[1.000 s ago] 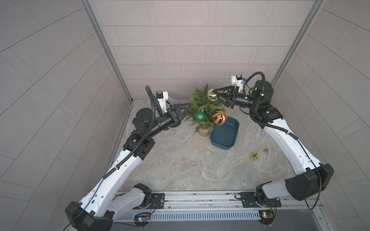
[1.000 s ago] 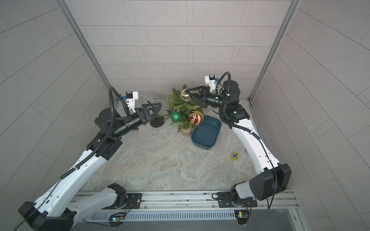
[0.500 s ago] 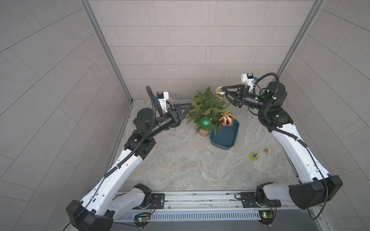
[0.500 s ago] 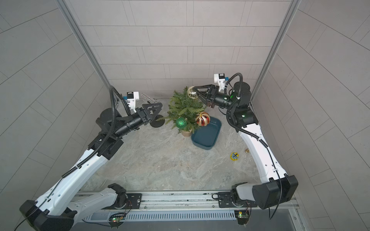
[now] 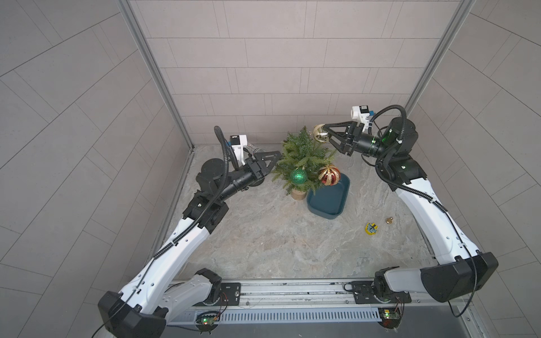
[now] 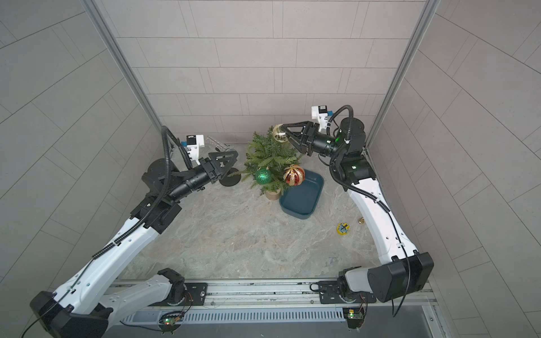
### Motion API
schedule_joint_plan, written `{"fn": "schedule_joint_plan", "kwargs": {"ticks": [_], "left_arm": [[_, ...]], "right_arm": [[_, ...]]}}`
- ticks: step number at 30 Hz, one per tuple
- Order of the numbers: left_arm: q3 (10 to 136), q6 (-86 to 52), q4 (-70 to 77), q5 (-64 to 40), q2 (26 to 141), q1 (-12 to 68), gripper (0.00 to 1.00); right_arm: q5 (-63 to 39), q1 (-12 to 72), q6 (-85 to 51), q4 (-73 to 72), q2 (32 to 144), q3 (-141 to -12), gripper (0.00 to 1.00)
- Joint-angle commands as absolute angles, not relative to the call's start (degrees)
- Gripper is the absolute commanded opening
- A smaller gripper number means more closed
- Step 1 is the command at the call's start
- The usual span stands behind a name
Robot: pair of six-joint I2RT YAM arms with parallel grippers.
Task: Decorate the small christmas tree with ornaments
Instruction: Hang an ornament on the christmas tree.
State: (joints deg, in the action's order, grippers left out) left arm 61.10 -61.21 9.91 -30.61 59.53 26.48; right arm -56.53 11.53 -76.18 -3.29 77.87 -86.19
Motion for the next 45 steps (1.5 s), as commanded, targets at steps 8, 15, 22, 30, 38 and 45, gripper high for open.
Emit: {"fn": "schedule_joint_plan", "kwargs": {"ticks": [8,15,22,30,38,45], "left_arm": [[60.1,-61.3,12.0,-31.5,58.6,26.1,0.64],[59.8,-61.3,12.1,-31.3,58.4,26.1,0.64],[59.7,-61.4,12.3,-31.4,58.2,26.1,0.64],[59.7,-61.2,12.0,-31.3,58.1,26.2,0.64],[59.6,-61.4,12.6,-31.4,58.5,26.1,0.64],[59.5,-61.4,12.7,-31.5,58.8,26.2,0.64]], "right_arm": [[-56.2,13.8,-76.0,-4.4,80.9,-88.4,0.51],[-56.1,13.8,-75.0,-3.2,80.7,-87.2,0.51],[-56.0,13.5,-73.7,-1.7,80.8,-85.5,0.51],[-56.3,13.4,-73.5,-1.5,79.8,-84.2,0.51],[-57.0,12.7,-73.2,-1.0,77.8,-82.8,0.51],[-57.5,11.9,-73.1,-1.1,76.0,-80.6,0.51]]}}
